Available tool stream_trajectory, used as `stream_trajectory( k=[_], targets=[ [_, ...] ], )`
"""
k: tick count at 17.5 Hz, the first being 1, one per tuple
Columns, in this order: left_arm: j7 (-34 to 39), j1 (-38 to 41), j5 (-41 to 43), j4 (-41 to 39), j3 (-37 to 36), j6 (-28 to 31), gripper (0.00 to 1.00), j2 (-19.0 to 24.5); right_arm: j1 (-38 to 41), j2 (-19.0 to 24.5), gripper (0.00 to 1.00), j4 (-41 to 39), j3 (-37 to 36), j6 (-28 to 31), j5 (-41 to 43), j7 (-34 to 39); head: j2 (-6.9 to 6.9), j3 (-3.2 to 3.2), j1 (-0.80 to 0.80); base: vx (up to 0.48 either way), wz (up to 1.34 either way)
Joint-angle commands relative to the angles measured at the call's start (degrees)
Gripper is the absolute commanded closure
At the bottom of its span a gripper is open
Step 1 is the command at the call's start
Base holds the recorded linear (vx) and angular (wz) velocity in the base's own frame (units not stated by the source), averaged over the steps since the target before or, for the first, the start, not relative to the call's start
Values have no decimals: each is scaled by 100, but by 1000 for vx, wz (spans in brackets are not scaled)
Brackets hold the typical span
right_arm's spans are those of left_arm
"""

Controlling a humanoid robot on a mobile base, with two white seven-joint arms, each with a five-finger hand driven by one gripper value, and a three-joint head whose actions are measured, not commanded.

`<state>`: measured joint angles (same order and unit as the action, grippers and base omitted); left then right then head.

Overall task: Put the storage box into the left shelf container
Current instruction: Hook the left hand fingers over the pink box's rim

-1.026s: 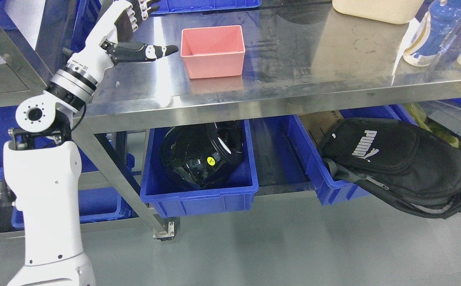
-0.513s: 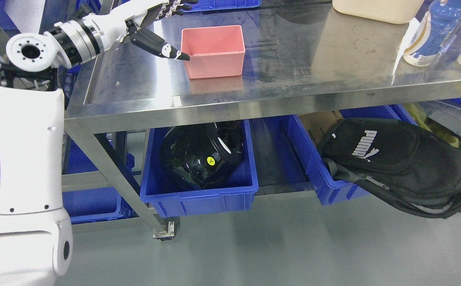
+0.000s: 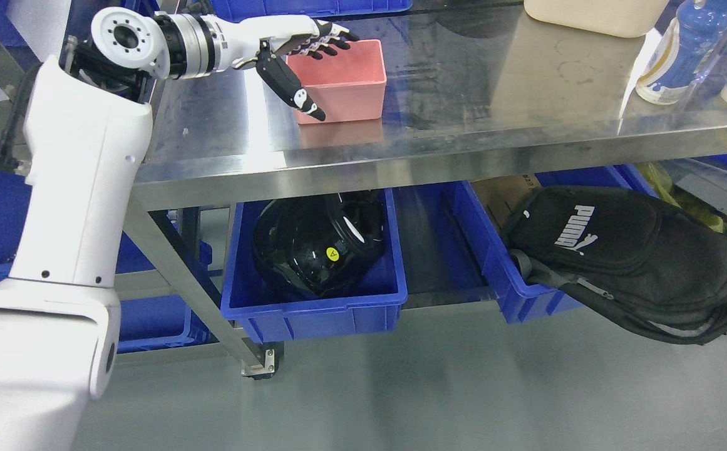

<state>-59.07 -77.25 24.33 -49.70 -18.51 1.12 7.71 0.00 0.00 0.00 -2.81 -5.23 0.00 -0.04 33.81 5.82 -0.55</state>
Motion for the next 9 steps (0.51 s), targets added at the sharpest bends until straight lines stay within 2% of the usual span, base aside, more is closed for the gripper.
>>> stream_trajectory(
  k=[1,5,6,9],
  targets=[
    [44,-27,371,989,-768,2,0,-296,44,-100,0,-100,0,-5,18,4,0,0,0,0,0],
    [299,95,450,989,-733,-94,2,-393,44,-100,0,-100,0,-5,9,4,0,0,0,0,0],
    [325,122,450,997,-724,-173,5,-393,44,-100,0,-100,0,-5,17,4,0,0,0,0,0],
    [606,236,459,1006,-715,-270,24,-402,44,-100,0,-100,0,-5,18,4,0,0,0,0,0]
  ],
)
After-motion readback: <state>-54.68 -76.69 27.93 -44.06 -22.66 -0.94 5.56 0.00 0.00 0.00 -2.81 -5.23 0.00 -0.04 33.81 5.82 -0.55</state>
